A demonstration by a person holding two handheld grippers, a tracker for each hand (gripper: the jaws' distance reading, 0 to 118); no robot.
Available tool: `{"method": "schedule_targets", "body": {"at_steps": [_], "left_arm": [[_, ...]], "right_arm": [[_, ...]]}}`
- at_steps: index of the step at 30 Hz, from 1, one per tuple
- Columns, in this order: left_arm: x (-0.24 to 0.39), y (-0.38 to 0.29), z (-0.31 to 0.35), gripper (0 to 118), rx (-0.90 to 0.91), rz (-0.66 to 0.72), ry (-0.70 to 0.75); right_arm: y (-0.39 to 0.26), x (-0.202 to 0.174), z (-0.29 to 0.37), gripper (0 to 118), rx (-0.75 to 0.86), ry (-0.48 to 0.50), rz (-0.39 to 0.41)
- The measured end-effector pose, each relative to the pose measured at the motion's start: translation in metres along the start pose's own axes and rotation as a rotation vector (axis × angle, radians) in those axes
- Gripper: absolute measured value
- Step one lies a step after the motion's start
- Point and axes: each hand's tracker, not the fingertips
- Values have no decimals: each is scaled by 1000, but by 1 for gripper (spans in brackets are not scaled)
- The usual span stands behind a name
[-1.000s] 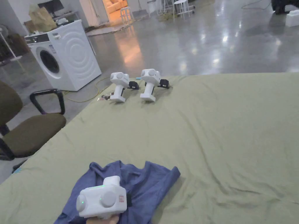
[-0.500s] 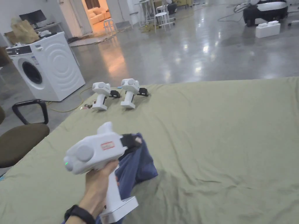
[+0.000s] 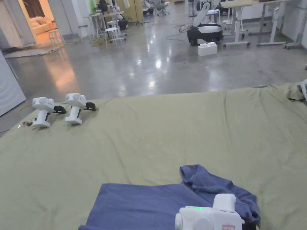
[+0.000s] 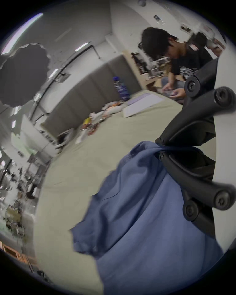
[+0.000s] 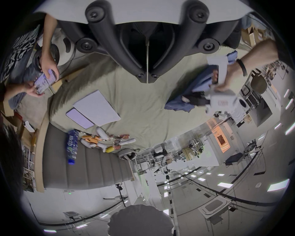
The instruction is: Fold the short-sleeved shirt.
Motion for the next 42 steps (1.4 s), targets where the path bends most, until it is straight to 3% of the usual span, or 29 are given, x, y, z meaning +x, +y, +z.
{"method": "schedule_targets", "body": {"at_steps": [3,4,7,8,9,10,11,16,23,26,29,30,32,34,37,42], "left_arm": [[14,-39,-26,6,-94,4,-83],[21,-46,-31,6,-111,-15,-68],[25,-55,-22,9,-104,-77,-11],[19,-52,-16,23,-92,-54,-22],[7,-46,-5,69,-85,11,-55],[-3,-44,13,99,-67,61,-56],[-8,-42,32,106,-13,80,-23],[-2,-35,188,106,333,-12,120],[40,-92,362,107,736,-101,368],[82,-145,401,101,968,-250,554],[113,-169,421,74,962,-380,687],[122,-173,423,57,948,-406,741],[133,-188,428,2,965,-435,800],[141,-204,435,1,1062,-425,856],[142,-202,450,1,1045,-343,826],[139,-199,457,1,1028,-323,816]], "right_arm": [[-1,0,-1,4,-16,3,-22],[-10,35,9,4,-20,8,-19],[-10,20,6,4,-13,30,42],[-9,15,4,4,-10,42,57],[-7,8,1,4,-6,62,70],[-5,2,-2,4,-3,79,79],[-4,-3,-5,4,-1,99,83],[10,-27,-24,4,28,204,114],[37,-66,-28,4,102,277,252],[46,-77,-24,4,126,301,285],[51,-82,-18,4,158,315,329],[52,-84,-16,4,174,303,364],[54,-86,-12,4,193,276,399],[56,-87,-7,4,214,265,412],[60,-88,1,4,250,275,408],[61,-90,8,4,290,276,394]]}}
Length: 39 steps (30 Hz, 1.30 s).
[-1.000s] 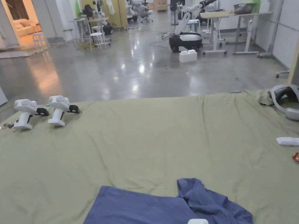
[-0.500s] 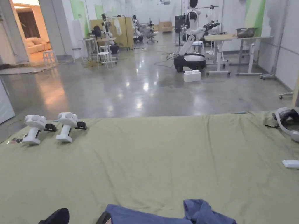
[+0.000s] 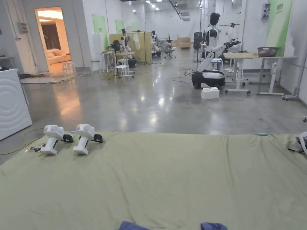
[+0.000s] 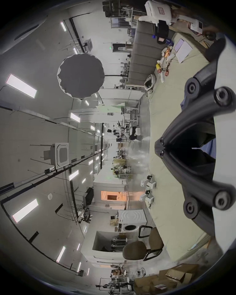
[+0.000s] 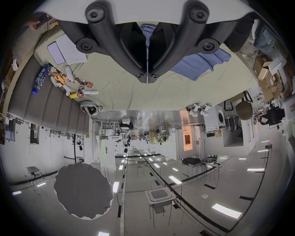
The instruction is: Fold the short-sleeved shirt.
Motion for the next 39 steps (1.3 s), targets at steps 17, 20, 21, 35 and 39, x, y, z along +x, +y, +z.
{"method": "schedule_targets", "body": {"at_steps": [17,20,21,35,39], "left_arm": [[4,-14,-75,1,-314,-84,-42],[-7,-47,-128,2,-446,-75,-62],[-15,-57,-148,4,-469,-40,-98],[-24,-230,-461,106,-960,112,-165],[-31,-269,-507,106,-1043,93,-65]], "right_arm": [[-2,-11,-22,4,-33,-1,32],[-11,-9,-31,4,-70,9,22],[-14,-10,-32,4,-86,-1,32],[-65,30,-28,4,-321,-150,0],[-79,46,-29,4,-361,-201,-89]]}}
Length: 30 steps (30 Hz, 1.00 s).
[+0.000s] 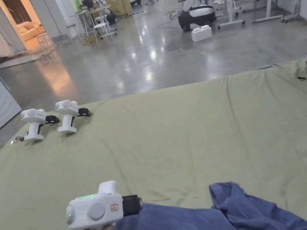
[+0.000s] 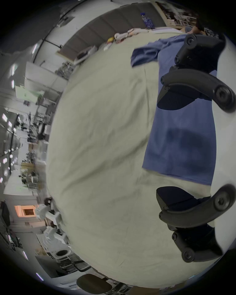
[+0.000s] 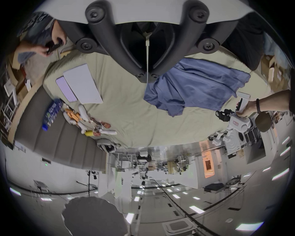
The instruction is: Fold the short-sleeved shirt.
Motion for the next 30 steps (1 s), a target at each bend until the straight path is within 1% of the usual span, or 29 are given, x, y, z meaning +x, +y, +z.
{"method": "schedule_targets", "body": {"at_steps": [2,3,5,7,8,10,11,14,15,16,17,19,21,22,23,24,25,26,27,29,30], "left_arm": [[3,-1,-16,106,-55,-16,23],[3,-1,-21,103,-77,-20,39],[5,-6,-23,86,-57,3,60],[8,-11,-20,85,-37,12,73],[13,-12,-20,85,-37,-11,87],[28,-13,-24,79,-62,-89,136],[31,-12,-24,77,-58,-83,139],[43,-14,-21,57,-43,-108,152],[48,-16,-20,36,-42,-124,154],[55,-19,-17,16,-16,-163,177],[61,-20,-18,7,-25,-196,184],[66,-24,-22,7,-44,-231,186],[58,-19,-30,7,-69,-203,168],[54,-15,-35,7,-95,-186,155],[53,-12,-38,7,-114,-177,147],[53,-10,-40,7,-120,-179,149],[55,-8,-42,7,-128,-186,155],[60,-9,-44,7,-135,-213,166],[67,-11,-46,7,-139,-259,185],[75,-13,-49,7,-141,-309,207],[75,-14,-49,7,-141,-307,206]], "right_arm": [[-2,5,-5,4,-20,-5,-33],[-3,8,-7,4,-25,-5,-39],[-2,8,-9,4,-28,-5,-38],[-2,10,-12,4,-33,1,-33],[-1,9,-12,4,-35,5,-31],[-1,9,-18,4,-38,14,-29],[0,9,-20,4,-38,17,-27],[5,8,-28,4,-30,32,-29],[10,8,-32,4,-29,40,-35],[15,8,-37,4,-26,47,-36],[20,7,-41,4,-22,53,-34],[38,5,-55,4,-8,81,-16],[60,1,-75,5,-18,114,-3],[71,-1,-89,15,-22,134,4],[80,-3,-106,29,-40,158,3],[93,-5,-129,53,-75,196,4],[103,-7,-154,65,-107,223,14],[112,-10,-180,67,-160,247,30],[120,-14,-209,69,-188,255,28],[132,-18,-265,74,-294,279,-52],[135,-20,-292,74,-365,297,-101]]}}
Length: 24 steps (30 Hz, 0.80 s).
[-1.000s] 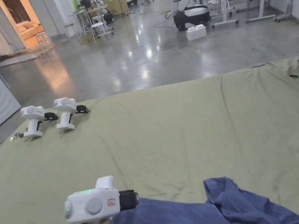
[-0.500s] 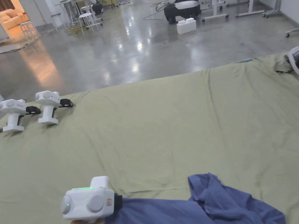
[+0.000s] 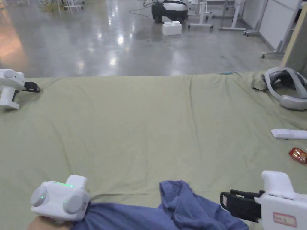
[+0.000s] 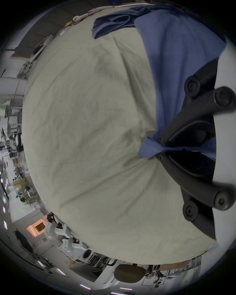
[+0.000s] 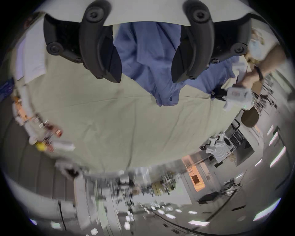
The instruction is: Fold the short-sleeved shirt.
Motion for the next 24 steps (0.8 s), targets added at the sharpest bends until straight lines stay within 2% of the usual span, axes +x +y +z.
{"method": "schedule_targets", "body": {"at_steps": [2,3,7,10,11,13,14,15,16,20,21,24], "left_arm": [[-3,1,0,7,-4,6,-7],[-7,2,0,7,-8,14,-16],[-20,3,-2,7,-15,51,-64],[-23,2,-2,7,-14,64,-81],[-25,2,-2,7,-12,69,-85],[-25,1,-2,7,-9,75,-89],[-25,1,-2,7,-8,76,-90],[-26,0,-2,7,-4,78,-88],[-24,-2,-1,7,3,78,-83],[-30,-9,17,6,47,110,-82],[-40,-16,35,6,117,167,-117],[-81,-45,103,6,286,308,-257]], "right_arm": [[12,6,-40,76,-104,31,-62],[15,3,-58,76,-127,4,-43],[20,-5,-111,79,-238,-116,136],[18,-6,-137,80,-331,-179,199],[17,-6,-140,79,-346,-163,203],[19,-16,-137,68,-344,-208,255],[17,-20,-134,51,-345,-233,268],[16,-26,-132,19,-342,-239,277],[13,-28,-130,5,-338,-221,283],[0,-36,-121,5,-316,-223,292],[1,-32,-110,5,-285,-202,241],[3,-26,-62,4,-146,-134,166]]}}
